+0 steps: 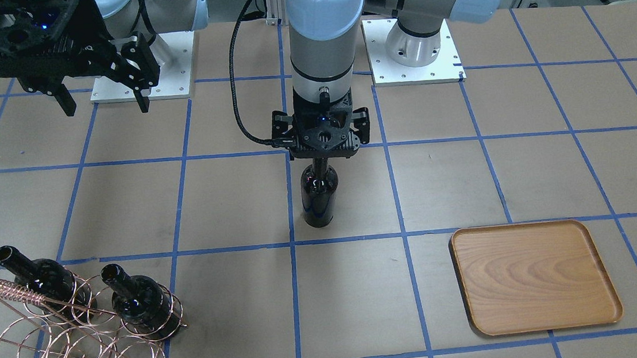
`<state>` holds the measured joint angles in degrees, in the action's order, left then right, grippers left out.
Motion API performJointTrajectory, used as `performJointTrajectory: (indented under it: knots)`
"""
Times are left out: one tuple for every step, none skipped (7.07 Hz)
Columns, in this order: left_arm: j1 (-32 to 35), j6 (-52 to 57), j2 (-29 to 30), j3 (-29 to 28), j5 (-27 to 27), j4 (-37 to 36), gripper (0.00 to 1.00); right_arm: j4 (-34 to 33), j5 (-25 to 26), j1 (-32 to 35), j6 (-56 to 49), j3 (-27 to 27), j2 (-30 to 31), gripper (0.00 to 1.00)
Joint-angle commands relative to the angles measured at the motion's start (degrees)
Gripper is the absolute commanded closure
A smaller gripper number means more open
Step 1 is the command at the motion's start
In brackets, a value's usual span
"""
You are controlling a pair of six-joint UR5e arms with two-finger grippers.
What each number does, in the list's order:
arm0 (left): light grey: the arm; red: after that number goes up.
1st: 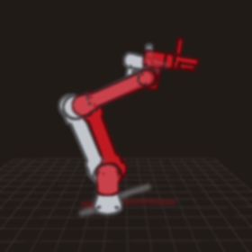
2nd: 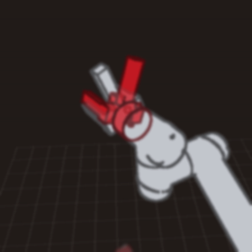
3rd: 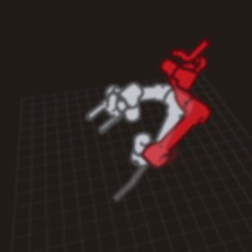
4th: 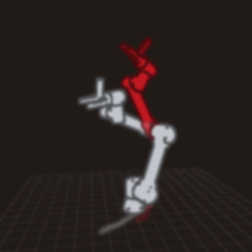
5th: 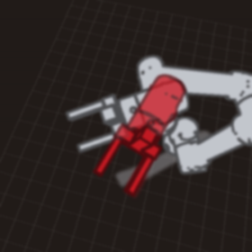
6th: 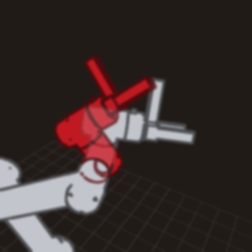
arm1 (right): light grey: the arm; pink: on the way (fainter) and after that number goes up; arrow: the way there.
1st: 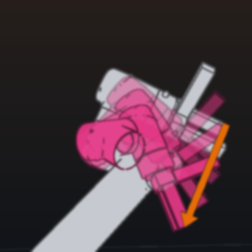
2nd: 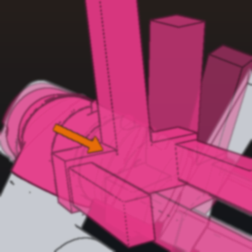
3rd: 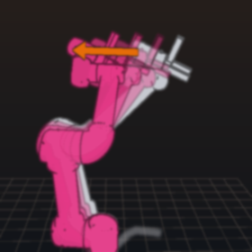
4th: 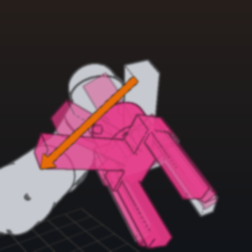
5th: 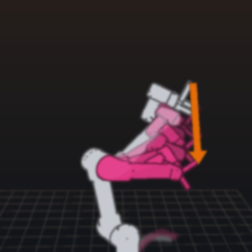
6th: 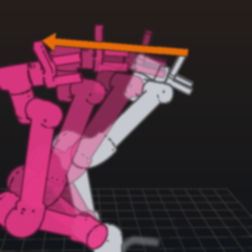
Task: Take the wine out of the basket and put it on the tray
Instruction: 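Lower the left gripper onto the bottle neck and close it while the right arm withdraws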
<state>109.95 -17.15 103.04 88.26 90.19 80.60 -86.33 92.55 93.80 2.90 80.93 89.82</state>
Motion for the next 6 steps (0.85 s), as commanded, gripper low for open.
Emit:
performJointTrajectory:
  knots:
    - [0.52,1.86,1.2,2.08,-0.63,-0.18,0.01,-0.07,-0.27,0.07,0.09,0.02,0.0,0.0]
    - [0.44,2.12,0.76,2.96,-1.5,-0.18,0.06,-0.07,-0.36,0.07,0.09,0.02,0.0,0.0]
    - [0.26,2.91,0.5,2.97,-1.6,-0.18,0.26,0.02,-0.36,0.07,0.09,0.02,0.0,0.0]
    - [0.17,3.52,0.32,2.97,-1.51,-0.27,0.55,0.02,-0.36,0.07,0.17,0.02,0.0,0.0]
    - [0.09,3.88,-0.03,2.71,-1.51,-0.27,0.71,0.11,-0.36,0.07,0.18,0.02,0.0,0.0]
    - [-0.18,3.71,-0.03,2.53,-1.6,-0.36,0.9,0.2,-0.36,0.07,0.26,0.02,0.0,0.0]
